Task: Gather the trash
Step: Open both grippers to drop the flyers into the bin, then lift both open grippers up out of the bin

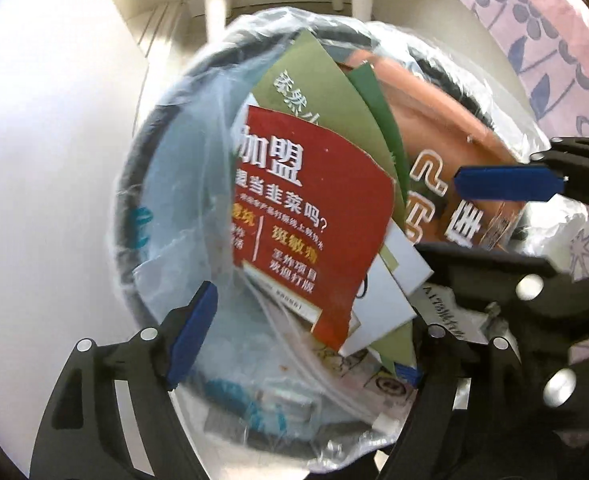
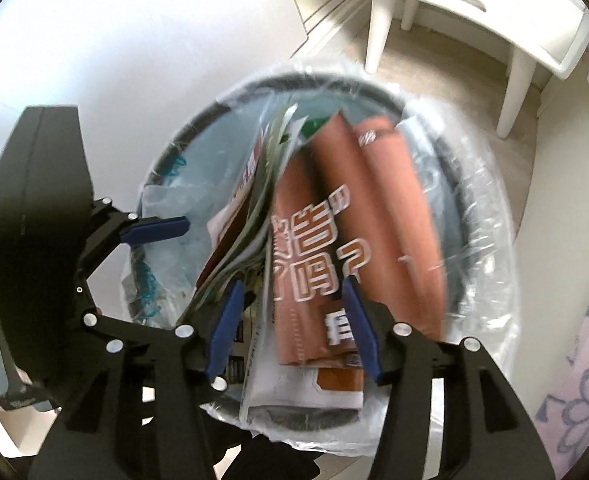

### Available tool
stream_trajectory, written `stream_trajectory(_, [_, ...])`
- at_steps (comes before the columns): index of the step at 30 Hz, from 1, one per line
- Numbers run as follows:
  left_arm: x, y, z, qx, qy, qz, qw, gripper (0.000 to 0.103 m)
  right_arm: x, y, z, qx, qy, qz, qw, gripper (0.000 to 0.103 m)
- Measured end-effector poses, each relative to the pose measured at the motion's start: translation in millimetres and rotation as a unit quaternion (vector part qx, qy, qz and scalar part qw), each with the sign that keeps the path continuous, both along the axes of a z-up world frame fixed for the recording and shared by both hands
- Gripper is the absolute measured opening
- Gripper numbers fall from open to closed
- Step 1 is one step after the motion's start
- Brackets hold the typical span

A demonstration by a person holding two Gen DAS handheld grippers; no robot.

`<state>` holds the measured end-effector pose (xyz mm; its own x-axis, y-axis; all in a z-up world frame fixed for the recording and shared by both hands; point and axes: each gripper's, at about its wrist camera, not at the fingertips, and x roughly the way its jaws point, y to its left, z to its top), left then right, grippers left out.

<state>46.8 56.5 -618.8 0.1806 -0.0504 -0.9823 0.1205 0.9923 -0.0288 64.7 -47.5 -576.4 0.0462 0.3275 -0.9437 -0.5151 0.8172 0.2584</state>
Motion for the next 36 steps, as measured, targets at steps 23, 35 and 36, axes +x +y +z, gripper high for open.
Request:
stream_trajectory(23, [-32, 6, 47, 0.026, -0.03, -0.016, 0.9991, 0.092, -7, -45, 61, -0.065, -0.068, 0.012, 0.996, 0.093])
stream_trajectory(35, [-68, 42, 49, 0.044, -0.016, 0.017, 0.9987, 0.092, -42, 0, 50, -0.043, -0.045, 0.099, 0.993, 0.093])
stream_trajectory(36, [-70, 43, 48, 0.045, -0.015, 0.019, 0.9987, 0.092, -43, 5, 48, -0.042, -0.045, 0.103, 0.993, 0.093])
